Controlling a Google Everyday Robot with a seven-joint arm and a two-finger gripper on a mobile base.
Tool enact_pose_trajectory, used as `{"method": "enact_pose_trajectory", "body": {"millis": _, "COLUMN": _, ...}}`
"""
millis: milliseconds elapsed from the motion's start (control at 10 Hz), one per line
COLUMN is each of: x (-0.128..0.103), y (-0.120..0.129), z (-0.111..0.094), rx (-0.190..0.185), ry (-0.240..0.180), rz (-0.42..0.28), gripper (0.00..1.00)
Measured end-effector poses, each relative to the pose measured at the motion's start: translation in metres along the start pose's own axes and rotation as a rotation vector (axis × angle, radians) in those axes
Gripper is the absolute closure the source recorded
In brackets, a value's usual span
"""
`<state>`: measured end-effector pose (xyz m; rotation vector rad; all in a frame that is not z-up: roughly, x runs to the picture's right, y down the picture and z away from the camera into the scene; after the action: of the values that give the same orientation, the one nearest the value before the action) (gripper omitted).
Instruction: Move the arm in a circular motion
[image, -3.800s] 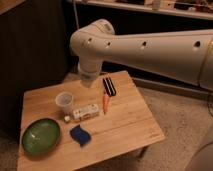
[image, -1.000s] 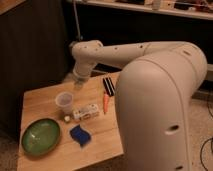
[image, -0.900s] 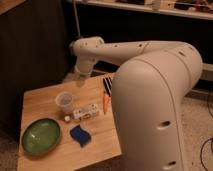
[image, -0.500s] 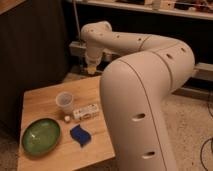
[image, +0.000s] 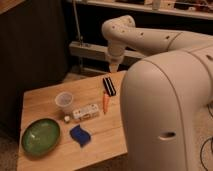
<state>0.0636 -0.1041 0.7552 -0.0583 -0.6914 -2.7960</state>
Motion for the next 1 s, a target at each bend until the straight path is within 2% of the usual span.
{"method": "enact_pose_trajectory", "body": {"millis": 100, "x": -0.031, "y": -0.009, "z": -0.007, "rx": -0.001, "ry": -0.022, "rz": 0.045, "gripper": 0.96}}
{"method": "enact_pose_trajectory", "body": {"millis": 200, "x": -0.052, "y": -0.018, "z": -0.012, "rx": 0.002, "ry": -0.033, "rz": 0.076, "gripper": 0.96}}
{"method": "enact_pose_trajectory", "body": {"millis": 400, "x": -0.102, "y": -0.050, "z": -0.022, "rx": 0.014, "ry": -0.030, "rz": 0.161, "gripper": 0.96}}
{"method": "enact_pose_trajectory", "body": {"millis": 600, "x": -0.135, "y": -0.087, "z": -0.030, "rx": 0.034, "ry": -0.003, "rz": 0.225, "gripper": 0.96}}
{"method": "enact_pose_trajectory", "body": {"millis": 800, "x": -0.169, "y": -0.154, "z": -0.042, "rx": 0.082, "ry": 0.058, "rz": 0.293, "gripper": 0.96}}
{"method": "enact_pose_trajectory", "body": {"millis": 1000, "x": -0.171, "y": -0.204, "z": -0.048, "rx": 0.134, "ry": 0.094, "rz": 0.283, "gripper": 0.96}}
